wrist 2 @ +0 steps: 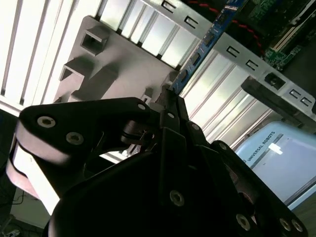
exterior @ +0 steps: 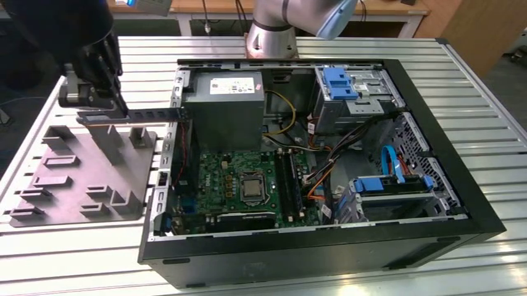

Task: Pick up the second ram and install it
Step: 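Pick up the second ram and move it above second insertion slot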

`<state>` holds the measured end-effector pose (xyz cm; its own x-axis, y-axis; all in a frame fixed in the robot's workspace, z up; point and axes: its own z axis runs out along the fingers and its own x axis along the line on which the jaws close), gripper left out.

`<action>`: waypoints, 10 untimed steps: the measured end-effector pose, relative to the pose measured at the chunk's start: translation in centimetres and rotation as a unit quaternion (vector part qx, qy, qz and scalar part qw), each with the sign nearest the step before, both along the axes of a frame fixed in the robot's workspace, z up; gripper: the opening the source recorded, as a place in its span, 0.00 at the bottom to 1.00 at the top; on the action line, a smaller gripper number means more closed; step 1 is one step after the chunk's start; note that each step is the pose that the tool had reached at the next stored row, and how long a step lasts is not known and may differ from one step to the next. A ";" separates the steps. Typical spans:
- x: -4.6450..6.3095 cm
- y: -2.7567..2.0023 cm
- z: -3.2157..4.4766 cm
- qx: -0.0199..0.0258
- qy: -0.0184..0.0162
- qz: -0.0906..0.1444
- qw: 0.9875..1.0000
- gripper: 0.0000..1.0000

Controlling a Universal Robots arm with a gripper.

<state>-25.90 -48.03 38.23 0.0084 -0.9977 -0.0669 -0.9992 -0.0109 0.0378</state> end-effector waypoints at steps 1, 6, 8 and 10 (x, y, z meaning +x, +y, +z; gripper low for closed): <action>0.3 0.00 0.00 0.000 0.000 0.000 1.000 0.13; 1.7 0.00 -0.02 0.000 0.000 0.000 1.000 0.13; 2.2 0.00 -0.02 0.000 0.000 0.000 1.000 0.13; 2.8 0.00 -0.02 0.000 0.000 0.000 1.000 0.13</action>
